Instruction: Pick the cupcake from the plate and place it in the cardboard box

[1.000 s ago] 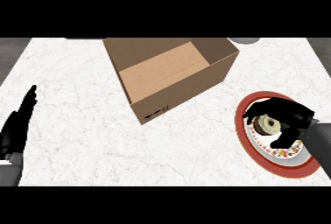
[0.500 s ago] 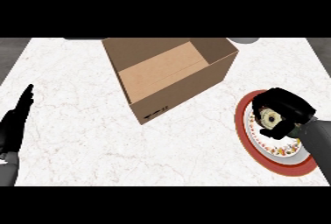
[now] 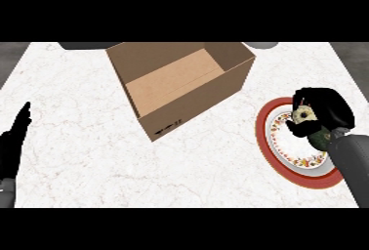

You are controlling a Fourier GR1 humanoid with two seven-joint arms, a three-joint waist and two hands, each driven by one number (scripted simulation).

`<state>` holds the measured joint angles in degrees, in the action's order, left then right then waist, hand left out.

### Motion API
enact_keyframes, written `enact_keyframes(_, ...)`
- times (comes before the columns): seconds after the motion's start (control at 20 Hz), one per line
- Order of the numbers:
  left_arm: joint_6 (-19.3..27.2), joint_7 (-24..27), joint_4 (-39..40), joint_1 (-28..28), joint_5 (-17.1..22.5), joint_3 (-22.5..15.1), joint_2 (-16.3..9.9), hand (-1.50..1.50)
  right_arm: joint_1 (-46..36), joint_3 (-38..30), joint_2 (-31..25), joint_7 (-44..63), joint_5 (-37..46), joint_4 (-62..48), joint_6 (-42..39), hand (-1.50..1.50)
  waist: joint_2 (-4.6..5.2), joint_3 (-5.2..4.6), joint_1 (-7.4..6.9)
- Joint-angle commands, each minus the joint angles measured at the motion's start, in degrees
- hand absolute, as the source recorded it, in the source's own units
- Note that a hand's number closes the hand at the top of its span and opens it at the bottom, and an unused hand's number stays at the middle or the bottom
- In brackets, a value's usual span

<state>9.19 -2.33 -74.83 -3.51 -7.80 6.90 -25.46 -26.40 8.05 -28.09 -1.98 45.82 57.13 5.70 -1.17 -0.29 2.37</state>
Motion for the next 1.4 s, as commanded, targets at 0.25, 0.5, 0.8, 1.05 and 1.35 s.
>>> enact_keyframes(0.25,-0.4,-1.8,-3.0,0.2,-0.2,-0.2,0.3,0.0,1.8,2.3,1.5,20.5,5.7,32.3,-1.6,1.5,0.31,0.2,-0.81)
enact_keyframes(0.5,-0.1,0.4,0.2,-2.2,-1.8,-0.8,1.7,0.0,-6.3,4.9,6.9,27.9,6.7,37.7,-10.3,1.5,1.04,0.23,-2.23)
enact_keyframes(0.8,-1.4,-0.4,2.7,-5.1,-2.0,-0.6,1.7,0.0,-19.5,2.6,17.5,34.7,4.0,30.5,-11.8,1.5,1.31,0.23,-2.96)
enact_keyframes(1.05,0.0,-0.1,-0.4,-2.5,-3.8,-1.9,3.9,0.0,-27.3,-2.7,20.7,30.9,3.8,15.6,-5.8,1.5,1.37,0.28,-3.48)
enact_keyframes(1.35,-1.8,-1.7,-4.4,-2.2,-2.8,-0.8,2.2,0.0,-40.1,-8.4,25.7,30.9,1.9,-2.5,0.0,1.5,1.67,0.27,-4.74)
